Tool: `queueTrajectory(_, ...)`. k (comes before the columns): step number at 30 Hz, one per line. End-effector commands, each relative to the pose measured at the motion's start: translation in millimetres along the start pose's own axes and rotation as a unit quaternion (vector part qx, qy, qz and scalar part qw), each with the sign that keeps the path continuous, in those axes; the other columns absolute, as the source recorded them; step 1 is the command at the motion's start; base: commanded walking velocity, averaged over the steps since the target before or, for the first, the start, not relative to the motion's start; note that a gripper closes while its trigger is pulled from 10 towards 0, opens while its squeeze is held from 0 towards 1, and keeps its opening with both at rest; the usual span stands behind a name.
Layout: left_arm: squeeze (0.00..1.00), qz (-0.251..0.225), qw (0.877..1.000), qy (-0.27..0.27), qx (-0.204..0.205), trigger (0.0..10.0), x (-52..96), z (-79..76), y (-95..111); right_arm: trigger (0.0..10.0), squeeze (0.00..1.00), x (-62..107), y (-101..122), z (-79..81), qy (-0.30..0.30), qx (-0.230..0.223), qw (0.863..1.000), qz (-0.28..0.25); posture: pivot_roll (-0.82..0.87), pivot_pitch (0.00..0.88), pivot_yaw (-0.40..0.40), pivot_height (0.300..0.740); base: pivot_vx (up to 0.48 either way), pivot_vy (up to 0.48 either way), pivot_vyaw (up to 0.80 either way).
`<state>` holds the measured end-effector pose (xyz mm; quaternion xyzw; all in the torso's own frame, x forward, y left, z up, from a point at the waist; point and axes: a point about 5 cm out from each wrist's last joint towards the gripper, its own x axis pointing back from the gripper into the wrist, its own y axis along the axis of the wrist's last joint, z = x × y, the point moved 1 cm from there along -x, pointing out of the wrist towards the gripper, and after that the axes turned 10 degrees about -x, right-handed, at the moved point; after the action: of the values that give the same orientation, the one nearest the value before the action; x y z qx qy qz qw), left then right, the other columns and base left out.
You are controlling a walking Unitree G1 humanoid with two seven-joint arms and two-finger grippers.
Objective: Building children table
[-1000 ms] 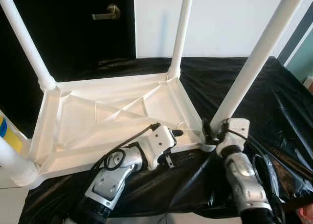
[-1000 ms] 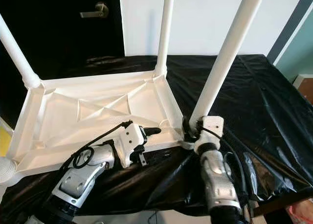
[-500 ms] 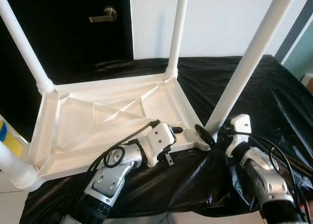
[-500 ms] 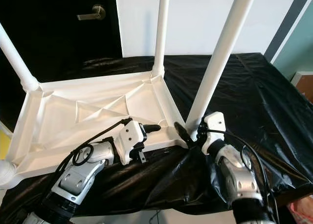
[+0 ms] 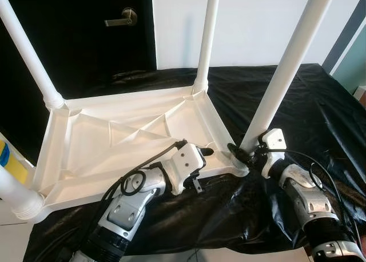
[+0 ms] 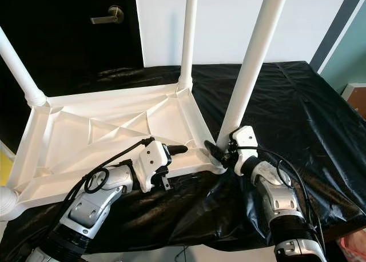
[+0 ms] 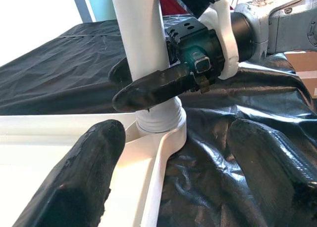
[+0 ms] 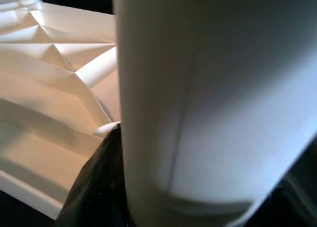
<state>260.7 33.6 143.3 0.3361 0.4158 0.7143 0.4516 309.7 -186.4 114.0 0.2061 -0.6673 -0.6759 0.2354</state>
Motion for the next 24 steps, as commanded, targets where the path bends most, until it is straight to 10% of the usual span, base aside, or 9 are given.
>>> queueTrajectory(1, 0.0, 0.006, 1.0, 0.011, 0.004, 10.0, 0.9, -0.1, -0.9, 0.0, 0.0, 2.8, -5.9, 2.4, 0.011, 0.0, 1.0, 0.013, 0.01, 0.0, -0.024, 0.74, 0.0, 0.0, 0.0)
queueTrajectory(2, 0.0, 0.005, 1.0, 0.011, 0.005, 10.0, 0.7, -0.8, -0.7, 0.0, 0.0, 4.5, -7.2, 1.7, 0.005, -0.003, 1.0, 0.015, 0.01, 0.0, -0.026, 0.74, 0.0, 0.0, 0.0)
queueTrajectory(3, 0.0, 0.004, 1.0, 0.011, 0.007, 10.0, 0.3, -1.6, -0.3, 9.3, 0.0, 5.8, -8.7, -0.4, -0.006, -0.007, 1.0, 0.014, 0.0, 0.0, -0.028, 0.74, 0.0, 0.0, 0.0)
queueTrajectory(14, 0.0, 0.001, 1.0, 0.015, 0.014, 10.0, 0.0, -4.2, -0.1, 10.0, 0.0, 8.0, -12.5, -4.2, -0.112, -0.026, 0.993, -0.015, 0.0, 0.0, -0.04, 0.74, 0.0, 0.0, 0.0)
queueTrajectory(24, 0.0, 0.001, 1.0, 0.014, 0.015, 10.0, -0.4, -4.9, -0.5, 10.0, 0.0, 12.8, -20.8, -2.3, -0.343, -0.079, 0.936, -0.036, 0.0, 0.0, -0.047, 0.74, 0.0, 0.0, 0.0)
